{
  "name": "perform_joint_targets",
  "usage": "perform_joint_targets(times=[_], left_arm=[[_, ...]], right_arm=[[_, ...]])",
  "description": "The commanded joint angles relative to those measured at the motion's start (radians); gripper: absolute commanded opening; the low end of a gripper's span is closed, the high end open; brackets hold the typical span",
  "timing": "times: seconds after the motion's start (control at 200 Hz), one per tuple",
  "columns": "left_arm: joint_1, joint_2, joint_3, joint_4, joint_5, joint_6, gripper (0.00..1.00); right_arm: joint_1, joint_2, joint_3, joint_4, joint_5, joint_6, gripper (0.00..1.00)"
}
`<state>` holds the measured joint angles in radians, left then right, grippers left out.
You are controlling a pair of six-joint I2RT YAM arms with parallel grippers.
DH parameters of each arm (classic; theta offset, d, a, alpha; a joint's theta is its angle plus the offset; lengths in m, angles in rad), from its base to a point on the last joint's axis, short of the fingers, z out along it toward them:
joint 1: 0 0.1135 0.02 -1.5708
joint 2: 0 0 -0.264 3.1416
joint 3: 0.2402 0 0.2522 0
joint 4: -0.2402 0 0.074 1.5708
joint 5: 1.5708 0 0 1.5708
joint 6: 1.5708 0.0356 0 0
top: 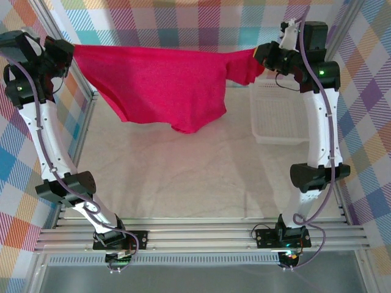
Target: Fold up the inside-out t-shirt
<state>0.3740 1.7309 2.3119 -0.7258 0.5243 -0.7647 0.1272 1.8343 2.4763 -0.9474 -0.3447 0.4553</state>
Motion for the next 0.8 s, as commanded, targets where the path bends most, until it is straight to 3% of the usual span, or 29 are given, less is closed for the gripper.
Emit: perform_joint_targets(times=[0.0,0.22,0.375,0.575,0.795], left_arm=[[0.063,-0.056,0.002,-0.024,0.077,0.034,0.0],[0.183,-0.149,-0.022,0.026,0.1,-0.051,0.0],[0.186,-0.278,-0.207,0.188,0.109,-0.144,0.0],[0.163,-0.396,-0.401,0.233,0.106,-0.116,0.0],[0.058,-0.541,-0.875,0.309,0.085,-0.052,0.0]], right_arm=[[-0.023,-0.111,-0.013,0.025,0.053,-0.045,0.0],[-0.024,-0.267,-0.038,0.096,0.101,-0.083,0.0],[-0.024,-0.353,-0.184,0.222,-0.035,-0.056,0.0],[-0.02,-0.357,-0.307,0.237,-0.098,-0.001,0.0],[0.193,-0.243,-0.638,0.258,-0.058,0.023,0.0]])
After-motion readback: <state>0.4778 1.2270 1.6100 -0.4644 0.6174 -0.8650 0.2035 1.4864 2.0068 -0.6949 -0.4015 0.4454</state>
